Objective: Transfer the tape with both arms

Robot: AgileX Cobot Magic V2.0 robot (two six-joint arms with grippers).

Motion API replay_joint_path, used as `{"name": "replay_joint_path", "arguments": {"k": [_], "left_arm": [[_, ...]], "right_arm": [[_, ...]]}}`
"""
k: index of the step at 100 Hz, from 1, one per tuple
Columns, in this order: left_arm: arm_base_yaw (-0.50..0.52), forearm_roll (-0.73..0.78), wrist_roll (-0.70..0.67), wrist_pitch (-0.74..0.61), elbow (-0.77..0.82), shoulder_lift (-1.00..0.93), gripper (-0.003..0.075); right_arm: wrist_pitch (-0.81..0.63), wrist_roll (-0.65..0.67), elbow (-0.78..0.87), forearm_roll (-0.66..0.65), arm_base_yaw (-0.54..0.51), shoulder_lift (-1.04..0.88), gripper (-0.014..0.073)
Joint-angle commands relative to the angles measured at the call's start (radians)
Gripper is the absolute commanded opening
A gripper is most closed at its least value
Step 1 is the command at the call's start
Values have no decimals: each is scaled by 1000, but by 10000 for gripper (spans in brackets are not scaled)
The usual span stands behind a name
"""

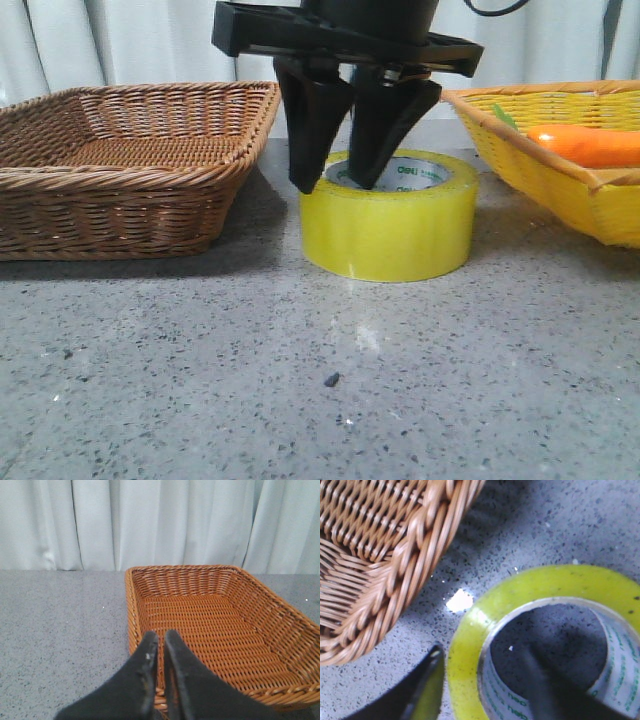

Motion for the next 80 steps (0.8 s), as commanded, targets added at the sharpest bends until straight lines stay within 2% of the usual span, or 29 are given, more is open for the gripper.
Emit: {"name": "replay_joint_path", "arguments": {"k": [1, 14, 29, 36, 48, 61, 80], "left_arm": [[2, -15, -10, -62, -40, 18, 89], [2, -19, -10, 3, -81, 21, 219], [2, -21, -10, 111, -168, 65, 232], [2, -22, -8, 132, -207, 98, 232], [-5, -41, 34, 144, -268, 166, 232], [-69, -104, 108, 144, -326, 259, 232], [-233, -113, 112, 138, -413, 426, 235]], "right_arm": [[-22, -7, -34, -3, 0, -55, 362], [-8, -7, -37, -3, 0, -80, 362], [-25, -7, -38, -3, 0, -175, 344], [-34, -7, -38, -5, 0, -234, 276], [-46, -7, -38, -13, 0, -340, 91], [-58, -7, -35, -31, 0, -448, -69], [-93, -7, -8, -92, 0, -598, -74]]}}
